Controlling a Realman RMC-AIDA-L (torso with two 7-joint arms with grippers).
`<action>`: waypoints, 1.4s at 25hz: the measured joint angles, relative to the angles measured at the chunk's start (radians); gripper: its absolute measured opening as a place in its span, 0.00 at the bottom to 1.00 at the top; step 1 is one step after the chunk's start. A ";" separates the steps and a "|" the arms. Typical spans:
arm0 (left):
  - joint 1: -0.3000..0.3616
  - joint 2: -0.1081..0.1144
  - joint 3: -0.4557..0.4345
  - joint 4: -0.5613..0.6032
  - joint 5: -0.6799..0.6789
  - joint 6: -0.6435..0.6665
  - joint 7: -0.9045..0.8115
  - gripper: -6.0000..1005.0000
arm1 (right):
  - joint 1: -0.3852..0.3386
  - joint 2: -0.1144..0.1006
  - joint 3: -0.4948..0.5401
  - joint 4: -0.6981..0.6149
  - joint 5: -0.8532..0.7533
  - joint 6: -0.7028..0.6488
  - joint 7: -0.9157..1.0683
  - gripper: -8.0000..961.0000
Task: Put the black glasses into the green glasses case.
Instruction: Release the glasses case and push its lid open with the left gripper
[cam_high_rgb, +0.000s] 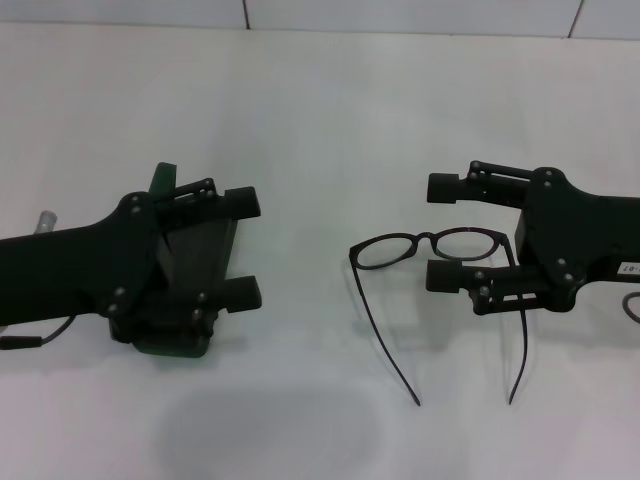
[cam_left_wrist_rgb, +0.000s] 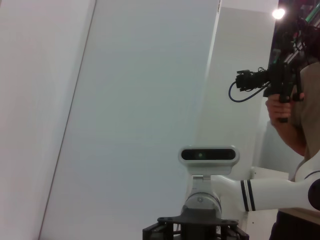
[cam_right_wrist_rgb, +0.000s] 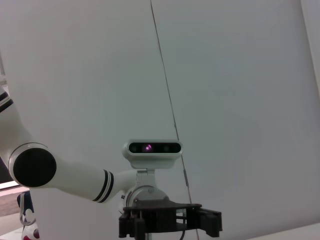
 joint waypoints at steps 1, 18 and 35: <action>0.000 -0.001 0.000 0.000 0.000 0.000 0.000 0.87 | 0.000 0.000 0.000 0.000 0.000 0.000 0.000 0.91; 0.003 -0.020 -0.087 0.116 -0.010 -0.027 -0.193 0.87 | -0.001 -0.002 0.007 0.024 -0.003 0.003 -0.015 0.91; 0.037 -0.130 0.100 1.369 0.971 -0.331 -1.385 0.87 | -0.008 -0.001 0.089 0.163 -0.007 0.000 -0.082 0.91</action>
